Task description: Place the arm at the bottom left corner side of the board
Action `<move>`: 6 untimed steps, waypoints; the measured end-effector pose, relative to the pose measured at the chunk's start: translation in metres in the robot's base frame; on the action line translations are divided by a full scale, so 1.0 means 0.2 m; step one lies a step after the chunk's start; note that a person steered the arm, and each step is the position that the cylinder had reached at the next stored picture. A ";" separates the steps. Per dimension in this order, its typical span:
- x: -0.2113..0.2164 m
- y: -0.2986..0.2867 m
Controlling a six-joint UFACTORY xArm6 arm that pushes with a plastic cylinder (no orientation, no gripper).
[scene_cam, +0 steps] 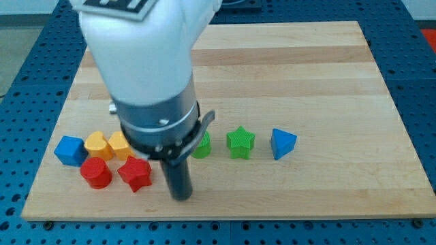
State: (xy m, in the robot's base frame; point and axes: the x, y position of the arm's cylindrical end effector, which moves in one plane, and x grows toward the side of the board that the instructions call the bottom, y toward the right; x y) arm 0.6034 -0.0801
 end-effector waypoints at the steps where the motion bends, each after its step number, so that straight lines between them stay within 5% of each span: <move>1: 0.07 -0.57; 2: 0.04 -1.10; 6: 0.02 -1.11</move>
